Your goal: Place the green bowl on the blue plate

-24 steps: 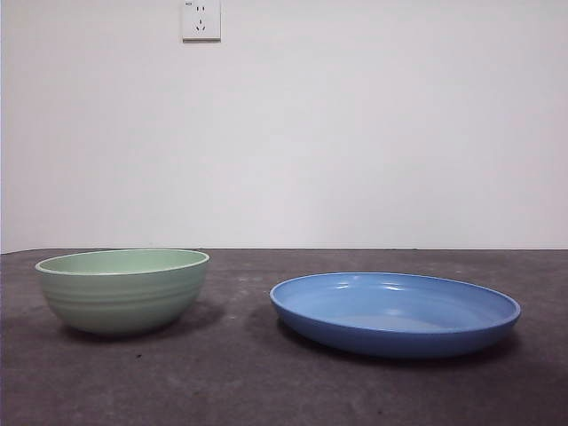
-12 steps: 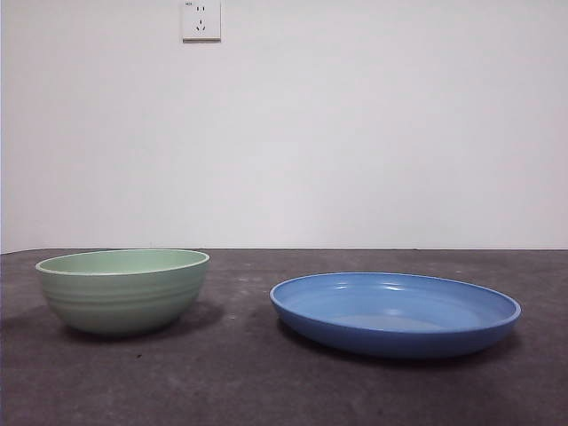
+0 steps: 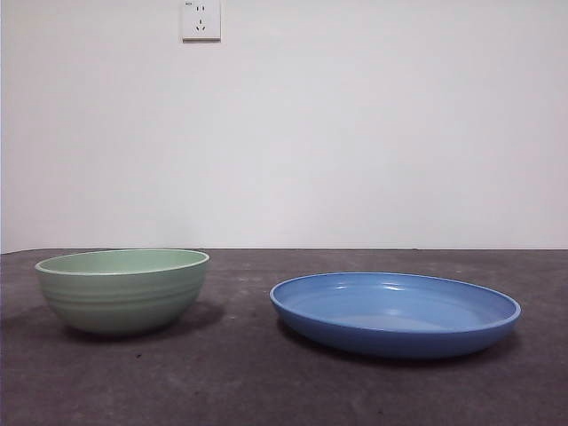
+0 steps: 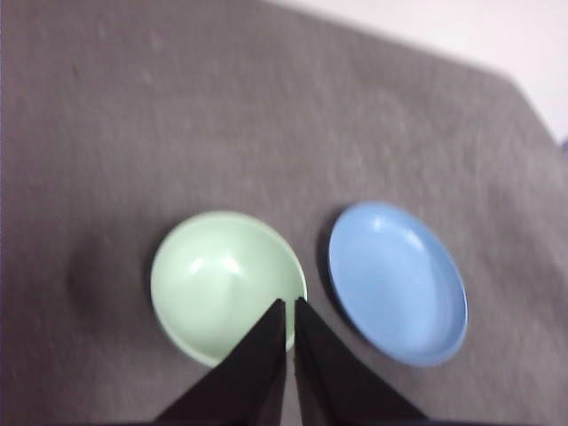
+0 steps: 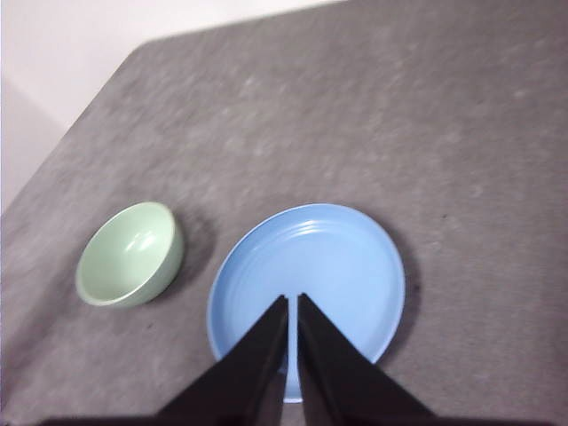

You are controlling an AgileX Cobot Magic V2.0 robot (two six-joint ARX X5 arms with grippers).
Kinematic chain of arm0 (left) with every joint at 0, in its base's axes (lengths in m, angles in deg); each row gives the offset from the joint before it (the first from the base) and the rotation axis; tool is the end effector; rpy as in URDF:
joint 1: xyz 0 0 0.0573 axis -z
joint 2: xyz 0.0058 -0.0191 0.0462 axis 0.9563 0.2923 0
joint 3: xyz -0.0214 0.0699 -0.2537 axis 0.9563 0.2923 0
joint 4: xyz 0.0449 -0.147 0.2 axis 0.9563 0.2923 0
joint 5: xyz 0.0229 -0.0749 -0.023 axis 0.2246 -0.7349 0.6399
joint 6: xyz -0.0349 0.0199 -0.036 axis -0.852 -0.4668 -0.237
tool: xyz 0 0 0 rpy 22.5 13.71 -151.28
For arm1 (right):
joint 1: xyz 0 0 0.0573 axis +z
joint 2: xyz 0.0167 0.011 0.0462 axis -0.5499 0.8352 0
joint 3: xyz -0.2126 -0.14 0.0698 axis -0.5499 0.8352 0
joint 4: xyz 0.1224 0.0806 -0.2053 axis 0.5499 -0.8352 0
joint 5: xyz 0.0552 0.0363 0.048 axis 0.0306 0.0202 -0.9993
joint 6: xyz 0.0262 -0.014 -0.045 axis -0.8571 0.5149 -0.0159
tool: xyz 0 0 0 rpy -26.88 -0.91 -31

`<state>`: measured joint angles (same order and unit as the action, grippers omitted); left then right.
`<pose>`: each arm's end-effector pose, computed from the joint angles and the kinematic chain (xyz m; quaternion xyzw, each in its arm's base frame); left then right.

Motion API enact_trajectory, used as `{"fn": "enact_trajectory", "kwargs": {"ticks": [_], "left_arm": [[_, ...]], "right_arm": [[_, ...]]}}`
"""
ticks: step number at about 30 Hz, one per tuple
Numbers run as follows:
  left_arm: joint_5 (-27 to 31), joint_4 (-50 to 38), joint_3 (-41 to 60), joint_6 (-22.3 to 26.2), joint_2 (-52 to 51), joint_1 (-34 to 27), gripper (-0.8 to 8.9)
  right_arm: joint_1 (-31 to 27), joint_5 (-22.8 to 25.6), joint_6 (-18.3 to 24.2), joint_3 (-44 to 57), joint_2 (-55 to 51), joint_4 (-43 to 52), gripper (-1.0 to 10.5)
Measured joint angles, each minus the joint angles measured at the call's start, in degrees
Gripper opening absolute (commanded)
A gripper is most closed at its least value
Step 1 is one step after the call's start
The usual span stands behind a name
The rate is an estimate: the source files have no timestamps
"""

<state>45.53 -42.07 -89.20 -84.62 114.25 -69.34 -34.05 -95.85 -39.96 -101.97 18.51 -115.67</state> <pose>0.1199 -0.0207 0.3391 -0.1635 0.3070 -0.2152 0.9125 0.1016 0.0139 0.3264 0.1624 0.2734 0.2310 0.9195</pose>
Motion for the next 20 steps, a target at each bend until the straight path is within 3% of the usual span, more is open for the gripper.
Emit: {"fn": "enact_trajectory", "kwargs": {"ticks": [8,17,20], "left_arm": [[-3.0,3.0,-1.3,5.7,6.4,0.0,0.19],[-3.1,1.2,-1.3,6.8,6.6,0.0,0.36],[-3.1,1.3,-1.3,6.8,6.6,0.0,1.56]], "right_arm": [[0.0,-1.5,2.4,-3.8,8.3,-3.5,0.1],[0.0,-1.4,2.4,-3.8,9.3,-3.5,0.1],[0.0,-1.4,2.4,-3.8,9.3,-3.6,1.0]]}}
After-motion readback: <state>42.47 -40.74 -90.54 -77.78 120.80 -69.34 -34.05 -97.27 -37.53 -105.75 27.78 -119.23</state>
